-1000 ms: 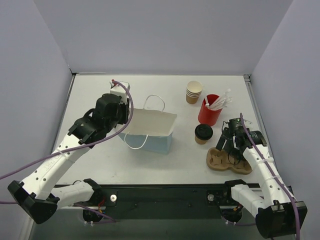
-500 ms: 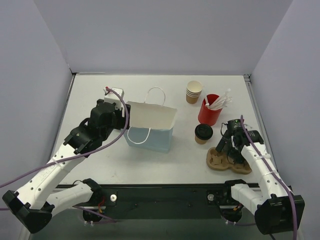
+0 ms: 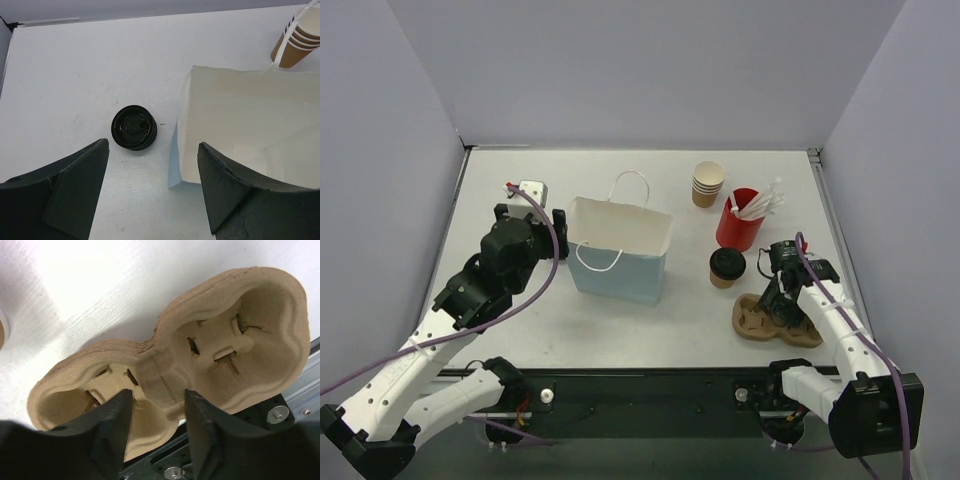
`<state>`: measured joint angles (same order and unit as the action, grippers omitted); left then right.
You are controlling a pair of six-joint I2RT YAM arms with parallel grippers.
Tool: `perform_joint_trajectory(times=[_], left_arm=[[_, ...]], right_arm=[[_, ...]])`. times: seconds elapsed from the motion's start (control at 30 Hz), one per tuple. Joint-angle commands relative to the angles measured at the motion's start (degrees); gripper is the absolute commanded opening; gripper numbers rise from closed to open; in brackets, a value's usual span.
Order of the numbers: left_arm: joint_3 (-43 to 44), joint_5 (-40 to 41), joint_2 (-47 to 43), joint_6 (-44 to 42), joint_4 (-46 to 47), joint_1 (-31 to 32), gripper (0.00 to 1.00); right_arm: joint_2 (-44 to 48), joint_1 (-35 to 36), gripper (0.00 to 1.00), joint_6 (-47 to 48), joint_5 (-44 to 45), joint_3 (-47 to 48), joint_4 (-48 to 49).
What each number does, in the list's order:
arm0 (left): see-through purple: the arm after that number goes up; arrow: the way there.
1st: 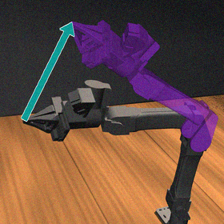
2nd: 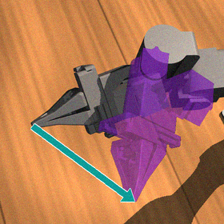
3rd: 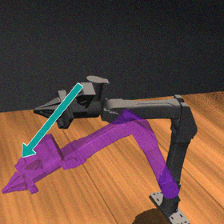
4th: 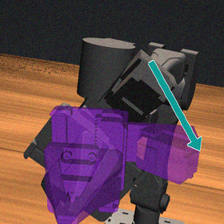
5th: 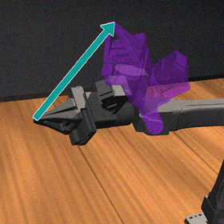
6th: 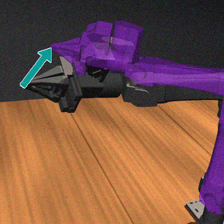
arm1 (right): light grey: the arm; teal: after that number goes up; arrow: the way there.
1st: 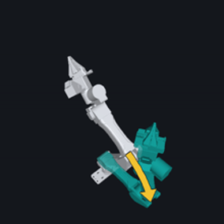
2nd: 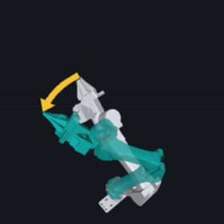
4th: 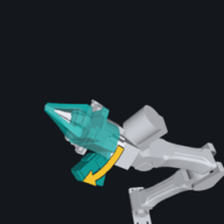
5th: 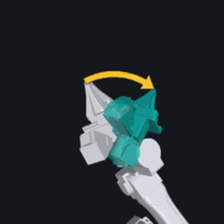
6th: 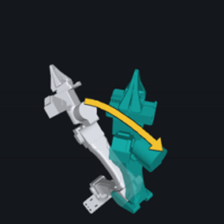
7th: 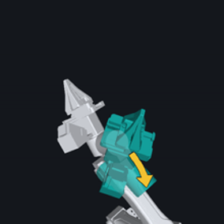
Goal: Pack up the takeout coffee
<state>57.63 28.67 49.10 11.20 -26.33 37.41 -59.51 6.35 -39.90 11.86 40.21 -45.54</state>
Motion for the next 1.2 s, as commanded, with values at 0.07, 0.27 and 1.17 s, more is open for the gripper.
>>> perform_joint_trajectory(times=[0.07, 0.27, 1.17], left_arm=[[0.1, 1.3, -0.6, -1.0, 3.7, 0.2, 0.81], [-0.1, 1.7, -0.7, -1.2, 3.9, 0.1, 0.82], [-0.8, -0.1, -1.0, -1.4, 4.7, -0.1, 0.82]], right_arm=[[-0.3, -0.4, 0.38, -0.5, 2.3, -0.9, 0.7], [-2.0, -0.3, 0.38, 0.0, 2.1, -1.4, 2.4], [-4.3, -1.0, 0.38, 1.1, 3.5, -0.7, 3.0]])
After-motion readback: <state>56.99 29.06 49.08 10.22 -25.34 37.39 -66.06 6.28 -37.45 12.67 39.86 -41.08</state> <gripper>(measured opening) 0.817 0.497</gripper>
